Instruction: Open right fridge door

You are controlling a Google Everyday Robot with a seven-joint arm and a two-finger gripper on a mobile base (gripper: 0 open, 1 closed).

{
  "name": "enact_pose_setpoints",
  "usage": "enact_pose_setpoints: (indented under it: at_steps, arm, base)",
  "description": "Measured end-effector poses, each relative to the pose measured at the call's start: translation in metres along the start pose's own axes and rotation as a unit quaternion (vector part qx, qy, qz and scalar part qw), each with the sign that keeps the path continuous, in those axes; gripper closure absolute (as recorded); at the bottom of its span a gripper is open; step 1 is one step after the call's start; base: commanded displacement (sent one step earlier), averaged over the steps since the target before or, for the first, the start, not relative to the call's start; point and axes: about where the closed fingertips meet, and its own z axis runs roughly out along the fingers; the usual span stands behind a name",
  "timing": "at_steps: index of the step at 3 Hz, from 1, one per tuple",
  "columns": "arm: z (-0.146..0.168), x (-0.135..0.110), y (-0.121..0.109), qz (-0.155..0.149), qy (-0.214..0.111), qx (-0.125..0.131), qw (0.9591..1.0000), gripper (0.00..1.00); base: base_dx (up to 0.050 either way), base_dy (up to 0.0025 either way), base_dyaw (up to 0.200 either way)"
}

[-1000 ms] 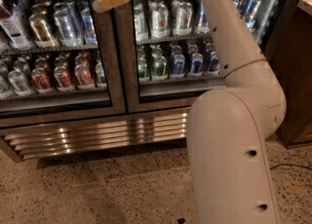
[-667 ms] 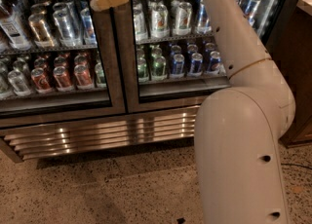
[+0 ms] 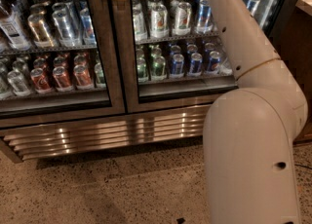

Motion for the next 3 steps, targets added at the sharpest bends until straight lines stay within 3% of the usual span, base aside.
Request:
enact_pose_setpoints:
  at_steps: [1,2,3]
  arm:
    - [-0.014,-0.002,0.003,0.002,0.010,0.023,0.9997,0.88]
    - [-0.028,0.001,0.006,0.002,0.021,0.045,0.9988,1.00]
    - [-0.039,0.010,0.006,0.003,0.026,0.063,0.9976,1.00]
  base:
    - [0.000,0.00000,0.000]
    - [0.000,0.00000,0.000]
    - [0.000,0.00000,0.000]
